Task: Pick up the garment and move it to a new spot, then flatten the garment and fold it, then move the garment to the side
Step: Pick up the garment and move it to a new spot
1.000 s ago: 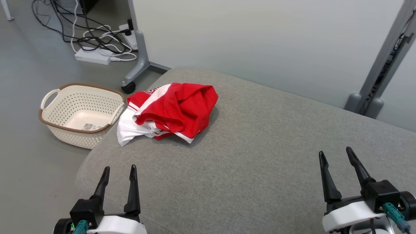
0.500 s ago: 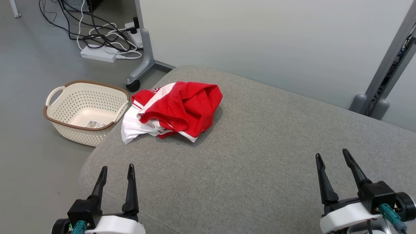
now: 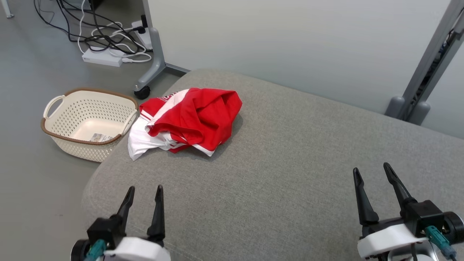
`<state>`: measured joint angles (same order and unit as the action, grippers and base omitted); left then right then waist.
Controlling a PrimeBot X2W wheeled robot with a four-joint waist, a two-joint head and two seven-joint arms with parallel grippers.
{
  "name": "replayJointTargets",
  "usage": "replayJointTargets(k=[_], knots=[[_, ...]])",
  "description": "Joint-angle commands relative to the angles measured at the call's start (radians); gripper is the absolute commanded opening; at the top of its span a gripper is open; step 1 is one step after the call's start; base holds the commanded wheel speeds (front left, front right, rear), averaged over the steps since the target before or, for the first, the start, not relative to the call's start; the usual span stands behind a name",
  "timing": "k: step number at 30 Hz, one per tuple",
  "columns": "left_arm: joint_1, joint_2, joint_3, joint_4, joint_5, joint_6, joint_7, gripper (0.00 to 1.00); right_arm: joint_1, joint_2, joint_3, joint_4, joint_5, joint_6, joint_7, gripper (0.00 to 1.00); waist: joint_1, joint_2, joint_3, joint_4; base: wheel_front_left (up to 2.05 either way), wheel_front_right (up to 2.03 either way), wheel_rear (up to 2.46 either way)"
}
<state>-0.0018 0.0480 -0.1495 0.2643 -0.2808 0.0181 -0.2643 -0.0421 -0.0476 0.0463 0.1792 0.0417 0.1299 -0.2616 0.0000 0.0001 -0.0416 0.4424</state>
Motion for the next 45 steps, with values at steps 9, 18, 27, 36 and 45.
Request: replayJointTargets(k=[9, 18, 27, 36, 45], knots=[[-0.278, 0.033, -0.014, 0.161, -0.026, -0.101, 0.002, 1.0, -0.07, -0.006, 0.037, -0.03, -0.052, 0.002, -0.004, 1.0, 0.0, -0.0001, 0.138, -0.057, 0.0, 0.0, 0.0], [-0.633, 0.159, -0.046, 0.312, -0.14, -0.148, 0.318, 1.0, -0.168, -0.007, 0.082, -0.064, -0.082, 0.002, -0.004, 1.0, 0.0, -0.0001, 0.285, -0.136, 0.0, 0.0, 0.0], [-0.872, 0.339, -0.155, 0.425, -0.357, -0.149, 0.672, 1.0, -0.252, -0.009, 0.122, -0.086, -0.07, 0.002, -0.004, 1.0, 0.0, -0.0001, 0.399, -0.231, 0.0, 0.0, 0.0], [-0.965, 0.407, -0.23, 0.493, -0.407, -0.149, 0.761, 1.0, -0.28, -0.009, 0.134, -0.09, -0.069, 0.002, -0.004, 1.0, 0.0, -0.0001, 0.442, -0.273, 0.0, 0.0, 0.0], [-1.021, 0.404, -0.256, 0.594, -0.387, -0.149, 0.727, 1.0, -0.29, -0.009, 0.134, -0.09, -0.067, 0.002, -0.004, 1.0, 0.0, -0.0001, 0.457, -0.289, 0.0, 0.0, 0.0]])
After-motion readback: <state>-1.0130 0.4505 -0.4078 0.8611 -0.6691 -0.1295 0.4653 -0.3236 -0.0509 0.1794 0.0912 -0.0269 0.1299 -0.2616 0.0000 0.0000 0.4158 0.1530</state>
